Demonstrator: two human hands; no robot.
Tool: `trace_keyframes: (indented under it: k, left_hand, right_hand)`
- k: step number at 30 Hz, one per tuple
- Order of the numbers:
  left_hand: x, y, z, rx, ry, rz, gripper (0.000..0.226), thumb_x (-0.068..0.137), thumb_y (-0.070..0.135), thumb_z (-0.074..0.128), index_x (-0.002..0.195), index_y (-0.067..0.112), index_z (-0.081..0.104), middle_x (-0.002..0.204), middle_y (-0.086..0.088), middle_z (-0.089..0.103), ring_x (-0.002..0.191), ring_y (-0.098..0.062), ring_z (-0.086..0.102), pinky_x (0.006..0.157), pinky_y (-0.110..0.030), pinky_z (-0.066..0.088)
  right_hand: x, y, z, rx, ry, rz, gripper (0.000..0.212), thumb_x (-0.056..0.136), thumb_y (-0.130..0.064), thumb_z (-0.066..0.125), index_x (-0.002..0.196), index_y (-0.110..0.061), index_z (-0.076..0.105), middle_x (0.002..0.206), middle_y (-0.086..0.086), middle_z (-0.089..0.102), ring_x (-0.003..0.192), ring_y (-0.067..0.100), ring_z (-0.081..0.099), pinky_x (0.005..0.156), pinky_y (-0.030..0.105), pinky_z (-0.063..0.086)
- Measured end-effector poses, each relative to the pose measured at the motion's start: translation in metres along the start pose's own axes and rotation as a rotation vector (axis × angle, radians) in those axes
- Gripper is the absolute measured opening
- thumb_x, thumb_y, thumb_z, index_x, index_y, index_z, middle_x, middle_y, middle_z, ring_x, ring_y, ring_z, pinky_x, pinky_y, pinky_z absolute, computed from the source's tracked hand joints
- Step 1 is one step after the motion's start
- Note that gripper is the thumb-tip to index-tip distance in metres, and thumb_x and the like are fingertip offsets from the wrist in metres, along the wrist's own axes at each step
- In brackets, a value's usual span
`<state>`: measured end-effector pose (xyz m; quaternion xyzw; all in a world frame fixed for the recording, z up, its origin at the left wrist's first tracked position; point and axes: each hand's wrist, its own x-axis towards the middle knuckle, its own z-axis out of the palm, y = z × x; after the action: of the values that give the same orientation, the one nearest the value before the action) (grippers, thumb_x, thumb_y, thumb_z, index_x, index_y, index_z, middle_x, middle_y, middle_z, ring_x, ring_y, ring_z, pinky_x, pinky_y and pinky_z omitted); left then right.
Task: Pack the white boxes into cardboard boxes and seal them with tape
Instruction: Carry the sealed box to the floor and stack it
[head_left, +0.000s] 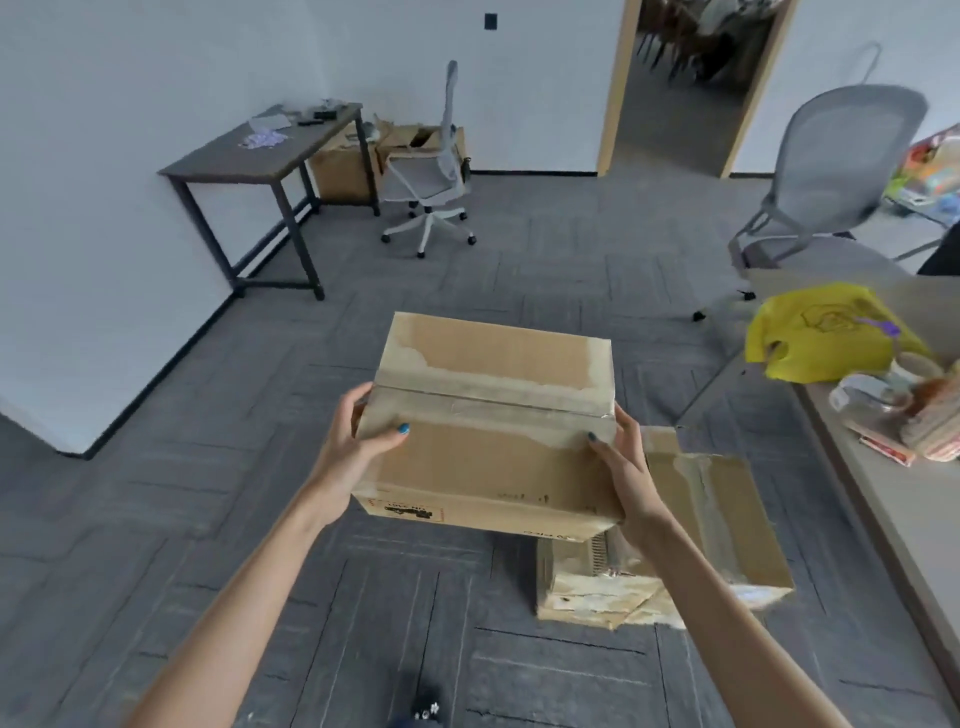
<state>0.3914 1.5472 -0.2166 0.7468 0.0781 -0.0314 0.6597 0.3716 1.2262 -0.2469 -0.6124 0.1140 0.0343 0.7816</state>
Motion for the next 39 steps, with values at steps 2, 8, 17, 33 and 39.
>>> trace_keyframes:
  k: [2,8,17,33,39]
  left_hand:
    - [0.049,0.003,-0.003,0.035,-0.107,-0.003,0.081,0.075,0.022,0.085,0.140,0.038,0.040,0.139,0.016,0.047,0.129,-0.009,0.047,0.107,-0.032,0.035]
    - [0.170,0.015,0.032,0.110,-0.431,0.026,0.075,0.069,0.030,0.086,0.129,0.049,0.046,0.136,0.014,0.054,0.129,-0.013,0.050,0.112,-0.047,0.038]
    - [0.285,0.008,0.156,0.214,-0.797,0.013,0.075,0.065,0.040,0.085,0.126,0.058,0.044,0.142,0.019,0.046,0.135,-0.010,0.042,0.115,-0.046,0.032]
    - [0.397,-0.020,0.357,0.437,-1.386,0.033,0.087,0.065,0.047,0.085,0.136,0.046,0.036,0.143,0.010,0.044,0.130,-0.017,0.046,0.110,-0.052,0.040]
    - [0.406,-0.057,0.447,0.442,-1.529,0.084,0.089,0.063,0.051,0.087,0.137,0.044,0.038,0.143,0.008,0.045,0.132,-0.017,0.045,0.108,-0.050,0.043]
  right_hand:
    - [0.014,0.003,0.007,0.003,0.096,-0.008,0.049,0.099,-0.018,0.054,0.140,-0.039,0.037,0.134,-0.008,0.054,0.118,0.016,0.055,0.089,0.034,0.050]
    - [0.036,0.009,0.011,0.069,0.399,0.004,0.049,0.100,-0.017,0.050,0.140,-0.041,0.034,0.127,-0.009,0.052,0.107,0.013,0.054,0.076,0.031,0.050]
    - [0.071,0.027,-0.030,0.115,0.775,-0.030,0.051,0.099,-0.022,0.053,0.141,-0.043,0.031,0.135,-0.006,0.048,0.116,0.019,0.054,0.096,0.048,0.051]
    - [0.126,0.078,-0.053,0.282,1.269,-0.068,0.050,0.101,-0.014,0.048,0.141,-0.039,0.030,0.136,-0.013,0.046,0.116,0.009,0.052,0.086,0.031,0.048]
    - [0.139,0.114,-0.103,0.298,1.417,-0.098,0.049,0.102,-0.012,0.047,0.138,-0.041,0.031,0.148,-0.009,0.040,0.121,0.012,0.053,0.102,0.041,0.046]
